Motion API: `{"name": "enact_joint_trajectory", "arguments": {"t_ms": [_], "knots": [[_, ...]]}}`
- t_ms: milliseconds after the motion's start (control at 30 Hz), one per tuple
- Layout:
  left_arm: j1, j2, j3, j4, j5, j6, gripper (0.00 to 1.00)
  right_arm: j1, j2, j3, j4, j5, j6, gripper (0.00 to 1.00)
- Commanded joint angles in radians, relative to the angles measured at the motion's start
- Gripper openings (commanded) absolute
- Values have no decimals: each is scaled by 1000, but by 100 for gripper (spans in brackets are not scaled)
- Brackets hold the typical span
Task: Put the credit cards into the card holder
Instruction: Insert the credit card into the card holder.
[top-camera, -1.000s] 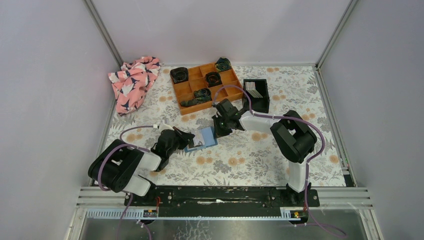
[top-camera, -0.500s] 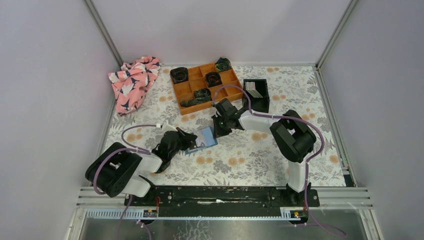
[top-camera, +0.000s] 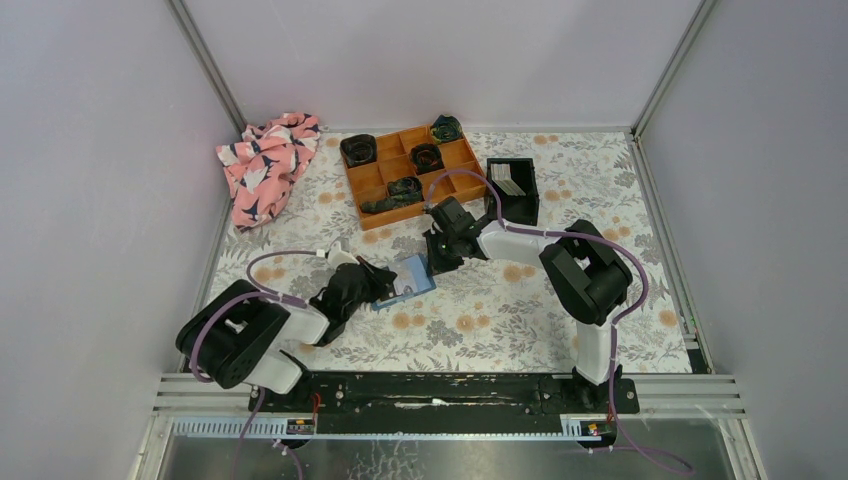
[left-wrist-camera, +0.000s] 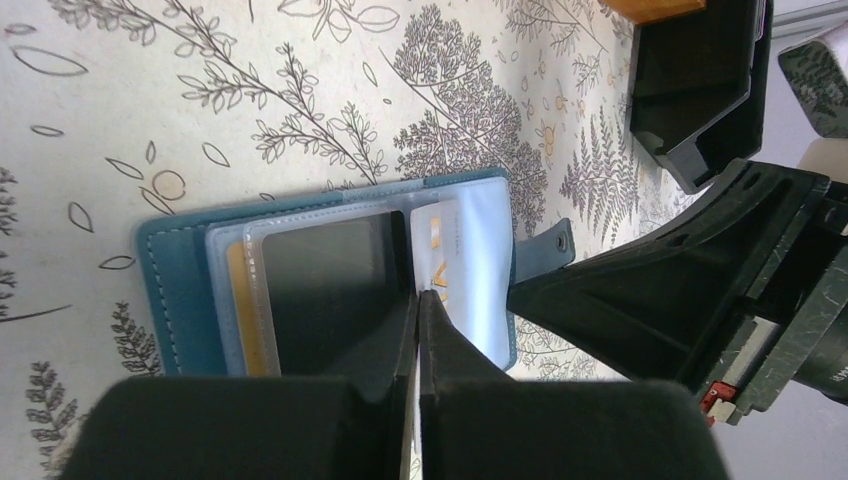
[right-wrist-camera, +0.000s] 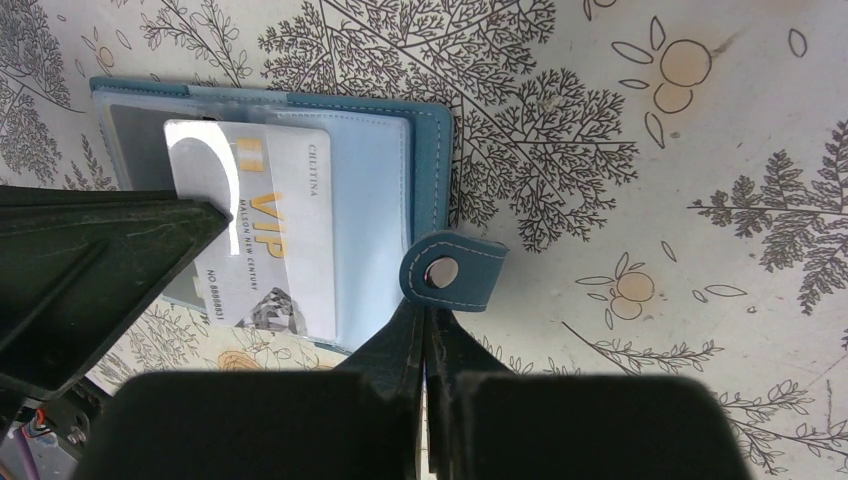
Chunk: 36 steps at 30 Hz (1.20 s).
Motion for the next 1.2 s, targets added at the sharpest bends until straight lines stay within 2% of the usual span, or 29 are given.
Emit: {"name": "enact_joint_trajectory", "arguments": {"t_ms": [0, 267, 367, 500, 633, 700, 867, 1067, 1167], "knots": [[-41, 57, 10, -88, -59, -35, 0, 18, 39, 9, 12, 27, -12, 0], [-117, 78, 53, -149, -167, -122, 2, 19, 38, 3, 19, 23, -10, 0], [-134, 73, 66, -193, -190, -142, 10, 21, 40, 3, 18, 21, -10, 0], [-149, 65, 75, -260, -212, -154, 33, 21, 36, 1, 19, 21, -11, 0], [-156, 39, 62, -290, -220, -175, 47, 22, 19, -7, 19, 29, -14, 0], [-160, 7, 49, -301, -236, -183, 53, 24, 6, -5, 11, 43, -19, 3], [-164, -91, 45, -352, -268, -169, 62, 25, -3, 19, -16, 56, -33, 10], [-164, -153, 73, -416, -286, -122, 71, 26, 9, 27, -22, 57, -30, 11], [-164, -170, 83, -439, -287, -108, 71, 26, 4, 26, -22, 58, -28, 11]]}}
